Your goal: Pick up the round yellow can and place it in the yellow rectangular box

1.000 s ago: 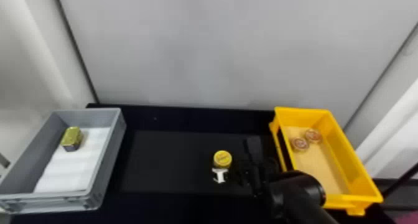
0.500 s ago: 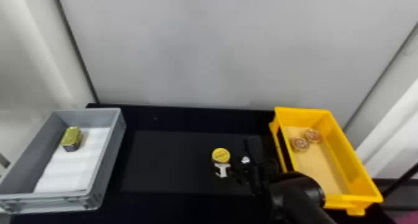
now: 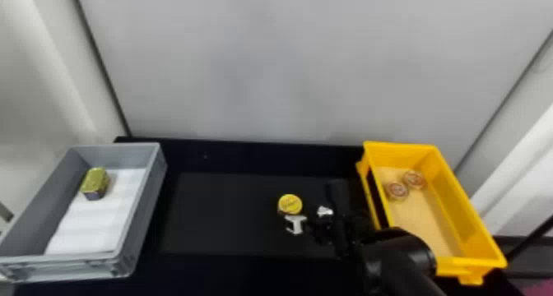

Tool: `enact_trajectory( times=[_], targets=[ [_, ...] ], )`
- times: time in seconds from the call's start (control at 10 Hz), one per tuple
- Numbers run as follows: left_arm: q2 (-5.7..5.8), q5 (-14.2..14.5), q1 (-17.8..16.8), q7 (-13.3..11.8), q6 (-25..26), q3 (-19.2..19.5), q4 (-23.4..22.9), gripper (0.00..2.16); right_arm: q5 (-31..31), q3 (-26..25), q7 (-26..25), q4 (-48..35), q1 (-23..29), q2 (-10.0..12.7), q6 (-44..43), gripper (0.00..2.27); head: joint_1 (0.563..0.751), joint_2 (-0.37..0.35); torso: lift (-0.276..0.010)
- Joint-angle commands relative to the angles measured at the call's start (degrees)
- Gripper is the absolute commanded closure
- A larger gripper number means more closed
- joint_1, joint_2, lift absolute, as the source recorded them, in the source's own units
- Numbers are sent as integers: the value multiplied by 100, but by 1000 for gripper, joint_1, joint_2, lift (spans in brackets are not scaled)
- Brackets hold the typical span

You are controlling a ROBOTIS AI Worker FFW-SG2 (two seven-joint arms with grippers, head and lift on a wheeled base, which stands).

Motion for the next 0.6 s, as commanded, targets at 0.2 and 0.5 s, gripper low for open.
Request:
enact_trajectory(
  times=[0.2,0.5],
  targets=[
    [70,24,153,1,119,140,-107,450,123,-750,16,-2953,920,-438,1515,717,707,-61,0],
    [167,24,258,-8,251,272,-203,450,202,-1524,-19,-4887,1553,-701,2579,717,707,-61,0]
  ],
)
